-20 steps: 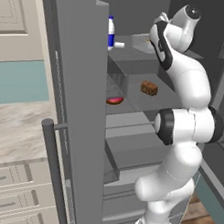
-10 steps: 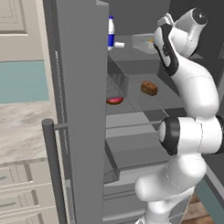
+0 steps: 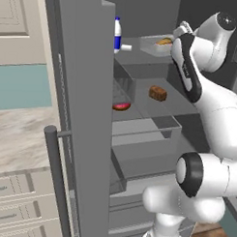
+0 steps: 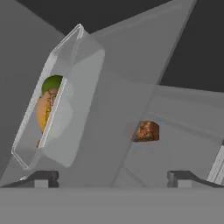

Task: Place the tupperware on the top shelf of the fridge. Make space for the tupperware among the existing items by rearranging them on the shelves if needed. Close the fridge door when finished.

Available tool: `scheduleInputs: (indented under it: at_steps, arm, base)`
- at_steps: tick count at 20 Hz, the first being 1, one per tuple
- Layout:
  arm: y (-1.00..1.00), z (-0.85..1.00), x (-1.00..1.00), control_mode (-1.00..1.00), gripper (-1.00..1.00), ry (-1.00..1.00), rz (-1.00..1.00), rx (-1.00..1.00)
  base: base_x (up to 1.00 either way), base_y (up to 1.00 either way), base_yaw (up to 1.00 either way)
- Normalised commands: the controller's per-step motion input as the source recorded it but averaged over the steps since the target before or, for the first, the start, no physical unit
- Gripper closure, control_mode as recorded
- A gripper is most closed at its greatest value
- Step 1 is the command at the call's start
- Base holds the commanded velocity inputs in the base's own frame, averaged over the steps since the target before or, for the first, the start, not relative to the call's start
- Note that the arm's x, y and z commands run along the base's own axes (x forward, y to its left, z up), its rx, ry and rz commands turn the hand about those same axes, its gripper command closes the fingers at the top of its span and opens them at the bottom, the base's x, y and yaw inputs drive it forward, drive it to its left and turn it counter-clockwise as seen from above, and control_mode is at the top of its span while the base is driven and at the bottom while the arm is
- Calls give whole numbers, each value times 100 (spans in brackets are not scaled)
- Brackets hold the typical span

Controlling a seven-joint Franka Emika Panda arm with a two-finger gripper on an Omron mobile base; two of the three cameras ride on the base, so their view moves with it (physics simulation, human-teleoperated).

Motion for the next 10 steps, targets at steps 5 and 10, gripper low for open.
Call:
scheduleInputs:
  at_steps: [5,10]
  arm:
    - [38,-54,-99,-100,-100,12,6,-13]
    - [20,-42,-75,-100,-100,24,35,-19]
  base:
    - [0,0,0]
    - [0,0,0]
